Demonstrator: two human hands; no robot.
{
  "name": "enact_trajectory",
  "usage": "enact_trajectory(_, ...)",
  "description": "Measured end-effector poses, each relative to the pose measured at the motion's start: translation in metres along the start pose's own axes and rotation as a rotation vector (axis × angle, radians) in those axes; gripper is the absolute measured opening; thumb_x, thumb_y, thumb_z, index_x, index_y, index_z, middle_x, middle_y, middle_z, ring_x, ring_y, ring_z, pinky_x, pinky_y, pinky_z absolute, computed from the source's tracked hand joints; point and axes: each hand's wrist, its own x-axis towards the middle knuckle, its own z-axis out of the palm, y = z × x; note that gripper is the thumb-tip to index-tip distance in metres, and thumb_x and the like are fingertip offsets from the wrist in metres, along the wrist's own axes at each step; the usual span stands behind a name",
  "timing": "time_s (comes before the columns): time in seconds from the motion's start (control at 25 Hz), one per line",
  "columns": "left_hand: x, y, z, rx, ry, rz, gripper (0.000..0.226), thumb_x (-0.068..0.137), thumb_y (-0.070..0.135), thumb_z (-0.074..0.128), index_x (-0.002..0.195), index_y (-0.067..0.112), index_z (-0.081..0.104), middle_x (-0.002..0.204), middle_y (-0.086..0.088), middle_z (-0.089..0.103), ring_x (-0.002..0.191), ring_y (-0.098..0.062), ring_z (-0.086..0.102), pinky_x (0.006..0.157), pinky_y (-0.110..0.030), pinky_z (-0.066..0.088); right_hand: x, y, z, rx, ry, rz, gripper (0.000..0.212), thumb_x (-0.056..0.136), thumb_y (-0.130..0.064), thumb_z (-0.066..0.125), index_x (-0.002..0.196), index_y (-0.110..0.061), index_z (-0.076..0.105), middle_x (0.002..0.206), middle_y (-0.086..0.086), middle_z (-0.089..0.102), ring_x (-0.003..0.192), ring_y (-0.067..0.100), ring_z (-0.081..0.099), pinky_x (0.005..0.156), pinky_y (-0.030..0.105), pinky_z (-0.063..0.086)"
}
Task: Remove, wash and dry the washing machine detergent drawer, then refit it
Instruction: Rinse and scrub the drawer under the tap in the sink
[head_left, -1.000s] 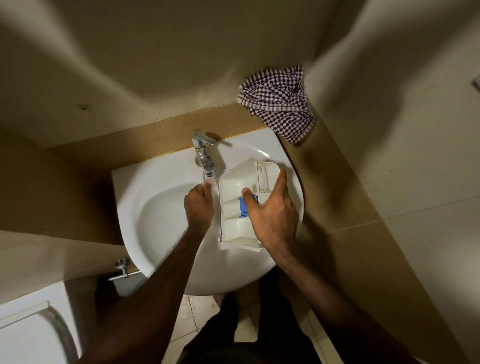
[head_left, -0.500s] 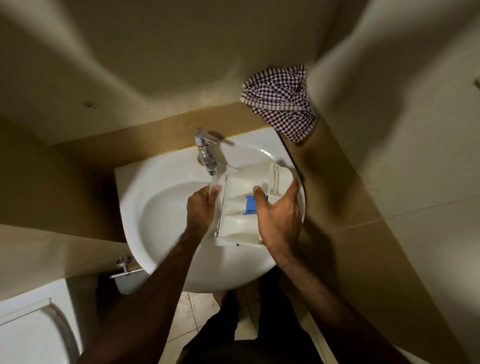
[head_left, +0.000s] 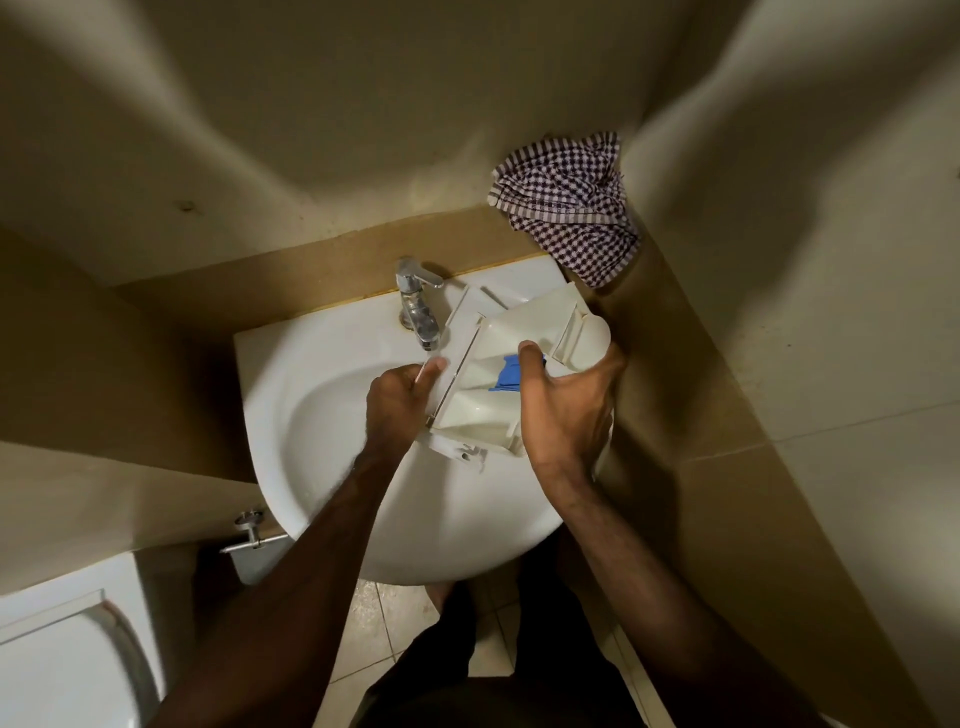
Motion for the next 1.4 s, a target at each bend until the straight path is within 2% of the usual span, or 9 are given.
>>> enact_trajectory(0.2,0.003,-0.009,-0.013,-0.327,-0.296,-0.040,0.017,0.101,0.019,0.061,0.104,0.030,0.073,0.094,0.007,0.078,0.085,-0.014,0.071,0.080,-0.039,0.060,0.010,-0.005,0.002,0.032,0.017,0.011,0.090,0.083,-0.049,0.083,0.152,-0.016,0.035,0.137,0.001,0.062,0.118,0.025,0.066,0.094,0.051,0.060)
enact_trajectory(0.44,0.023,-0.012,-0.004,-0.338,-0.068,-0.062,0.037,0.093,0.047,0.072,0.071,0.017,0.073,0.060,0.009,0.057,0.061,-0.012,0.046,0.063,-0.033,0.045,0.012,-0.007,0.002,0.083,-0.065,0.008,0.080,0.081,-0.042,0.084,0.141,-0.013,0.040,0.120,-0.005,0.062,0.099,0.015,0.062,0.079,0.026,0.049)
enact_trajectory(0.56,0.029,-0.008,-0.003,-0.284,-0.017,-0.124,0.043,0.086,0.050,0.078,0.058,0.018,0.070,0.054,0.006,0.052,0.057,-0.014,0.040,0.057,-0.029,0.036,0.013,-0.003,0.004,0.136,-0.065,0.021,0.078,0.080,-0.040,0.086,0.139,-0.015,0.041,0.119,-0.007,0.062,0.103,0.016,0.065,0.085,0.030,0.058)
enact_trajectory(0.72,0.016,-0.005,-0.014,-0.525,-0.227,-0.201,0.008,0.094,0.022,0.074,0.097,0.017,0.079,0.082,0.000,0.075,0.068,-0.014,0.066,0.062,-0.028,0.056,0.017,0.000,0.003,0.237,-0.042,0.092,0.078,0.084,-0.036,0.085,0.144,-0.015,0.040,0.123,-0.005,0.061,0.108,0.018,0.066,0.090,0.032,0.059)
enact_trajectory(0.92,0.006,-0.021,-0.022,-0.698,-0.216,-0.257,0.025,0.100,0.016,0.065,0.124,0.016,0.072,0.102,-0.002,0.079,0.088,-0.015,0.075,0.079,-0.028,0.062,0.015,0.004,0.004,0.268,-0.058,0.127,0.087,0.085,-0.048,0.083,0.150,-0.014,0.035,0.136,0.005,0.061,0.118,0.023,0.066,0.098,0.044,0.060)
enact_trajectory(1.04,0.014,-0.011,-0.012,-0.661,-0.190,-0.271,0.025,0.099,0.021,0.067,0.123,0.014,0.072,0.098,-0.002,0.079,0.085,-0.017,0.074,0.075,-0.032,0.063,0.010,0.014,-0.006,-0.249,-0.019,-0.258,0.111,0.088,-0.082,0.051,0.166,-0.013,0.012,0.171,0.017,0.026,0.157,0.036,0.029,0.127,0.056,0.028)
enact_trajectory(1.16,0.024,0.002,-0.009,-0.586,-0.200,-0.292,0.013,0.099,0.020,0.067,0.109,0.014,0.073,0.090,-0.003,0.078,0.083,-0.022,0.072,0.076,-0.036,0.062,0.030,0.022,-0.030,-0.657,-0.168,-1.038,0.098,0.092,-0.086,0.033,0.163,-0.018,0.036,0.172,0.011,0.028,0.161,0.031,0.020,0.126,0.069,0.000)
enact_trajectory(1.28,0.035,0.005,-0.009,-0.505,-0.197,-0.340,0.015,0.098,0.021,0.068,0.103,0.007,0.071,0.092,-0.012,0.072,0.084,-0.028,0.067,0.067,-0.031,0.059,0.071,0.032,-0.034,-0.848,-0.182,-1.324,0.104,0.085,-0.092,0.044,0.157,-0.017,0.048,0.152,0.011,0.057,0.139,0.031,0.055,0.118,0.077,0.020)
enact_trajectory(1.4,0.039,0.008,-0.009,-0.398,-0.183,-0.303,0.017,0.097,0.024,0.069,0.093,0.008,0.072,0.083,-0.013,0.064,0.076,-0.024,0.055,0.059,-0.027,0.041,0.088,0.042,-0.029,-0.827,-0.077,-1.352,0.087,0.094,-0.078,0.054,0.146,-0.009,0.057,0.113,0.015,0.067,0.098,0.032,0.066,0.103,0.060,0.051)
